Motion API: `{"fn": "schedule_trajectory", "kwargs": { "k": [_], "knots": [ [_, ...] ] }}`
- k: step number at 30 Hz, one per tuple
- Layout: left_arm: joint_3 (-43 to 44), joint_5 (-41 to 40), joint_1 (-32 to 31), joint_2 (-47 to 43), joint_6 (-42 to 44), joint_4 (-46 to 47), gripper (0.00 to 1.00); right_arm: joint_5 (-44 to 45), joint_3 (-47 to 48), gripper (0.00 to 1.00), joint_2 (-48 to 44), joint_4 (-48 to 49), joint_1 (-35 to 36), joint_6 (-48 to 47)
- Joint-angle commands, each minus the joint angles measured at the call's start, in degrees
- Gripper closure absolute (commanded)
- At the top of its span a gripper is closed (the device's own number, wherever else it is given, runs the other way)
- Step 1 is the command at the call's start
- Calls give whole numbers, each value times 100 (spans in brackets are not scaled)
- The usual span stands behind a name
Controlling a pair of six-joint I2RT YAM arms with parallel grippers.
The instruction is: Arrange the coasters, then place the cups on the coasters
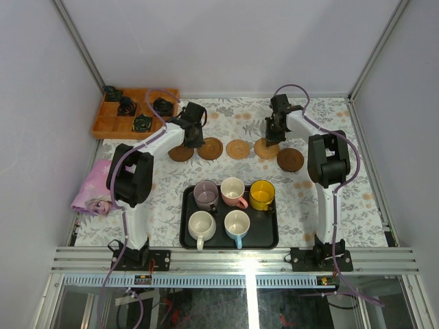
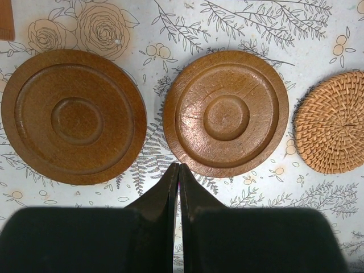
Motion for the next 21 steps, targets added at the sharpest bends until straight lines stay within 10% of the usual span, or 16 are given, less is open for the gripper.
{"fn": "schedule_trajectory", "kwargs": {
  "k": [1,21],
  "knots": [
    [57,34,61,112,-10,101,100,124,16,99,-96,-363,57,-26],
    [-81,52,115,-167,-19,189,100,1921,-766,89,-1740,-193,27,-19]
  ]
}}
